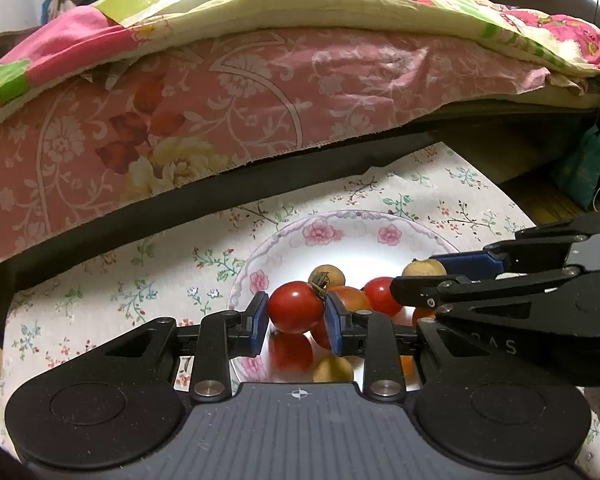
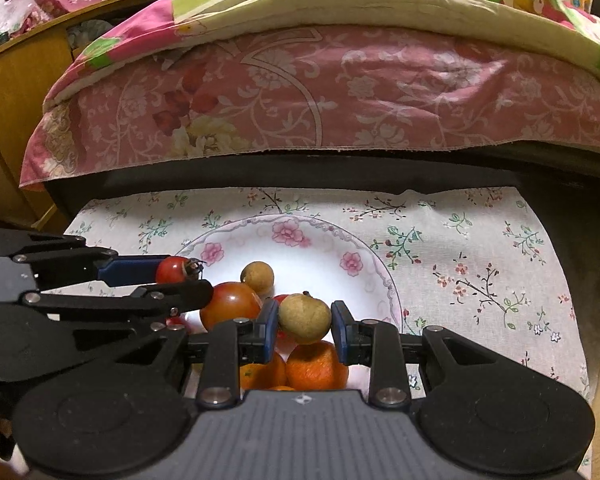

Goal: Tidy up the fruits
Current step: 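Lower left tool over the plate and open it while right tool holds the tan fruit, then open right tool to drop the tan fruit into the plate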

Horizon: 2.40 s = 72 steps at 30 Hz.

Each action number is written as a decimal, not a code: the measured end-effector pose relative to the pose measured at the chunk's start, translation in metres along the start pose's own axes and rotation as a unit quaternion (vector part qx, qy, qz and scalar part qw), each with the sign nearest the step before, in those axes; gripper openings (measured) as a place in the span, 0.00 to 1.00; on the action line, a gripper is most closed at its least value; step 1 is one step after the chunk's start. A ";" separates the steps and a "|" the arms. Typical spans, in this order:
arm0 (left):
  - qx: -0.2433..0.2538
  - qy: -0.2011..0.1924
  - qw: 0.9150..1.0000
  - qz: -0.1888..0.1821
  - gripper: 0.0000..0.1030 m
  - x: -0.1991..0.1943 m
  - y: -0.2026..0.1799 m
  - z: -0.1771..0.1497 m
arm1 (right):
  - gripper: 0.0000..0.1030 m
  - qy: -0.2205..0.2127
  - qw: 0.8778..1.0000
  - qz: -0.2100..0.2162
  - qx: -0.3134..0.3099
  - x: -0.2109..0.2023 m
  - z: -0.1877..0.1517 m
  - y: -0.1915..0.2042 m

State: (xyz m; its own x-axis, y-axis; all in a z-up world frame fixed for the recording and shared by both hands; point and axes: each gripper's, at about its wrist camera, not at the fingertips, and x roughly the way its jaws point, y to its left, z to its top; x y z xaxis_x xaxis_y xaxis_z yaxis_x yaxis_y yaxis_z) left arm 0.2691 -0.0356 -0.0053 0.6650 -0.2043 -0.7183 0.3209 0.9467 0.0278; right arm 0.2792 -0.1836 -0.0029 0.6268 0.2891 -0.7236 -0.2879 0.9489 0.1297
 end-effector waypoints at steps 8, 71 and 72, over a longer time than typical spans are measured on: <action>-0.003 -0.002 1.000 0.006 0.41 0.003 0.002 0.002 | 0.28 0.003 1.000 0.002 0.004 0.003 -0.001 -0.001; -0.043 -0.037 0.995 0.080 0.93 -0.092 -0.008 -0.046 | 0.34 -0.016 0.999 -0.005 0.042 -0.084 -0.052 0.020; -0.042 -0.037 0.995 0.081 0.93 -0.093 -0.009 -0.047 | 0.34 -0.016 0.999 -0.004 0.042 -0.085 -0.053 0.021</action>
State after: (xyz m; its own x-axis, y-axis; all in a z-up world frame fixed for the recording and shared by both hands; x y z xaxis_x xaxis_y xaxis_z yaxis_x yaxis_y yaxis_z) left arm 0.1725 -0.0131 0.0289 0.7526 -0.0628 -0.6555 0.1508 0.9854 0.0788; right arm 0.1819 -0.1950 0.0251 0.6528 0.2839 -0.7023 -0.2212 0.9581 0.1817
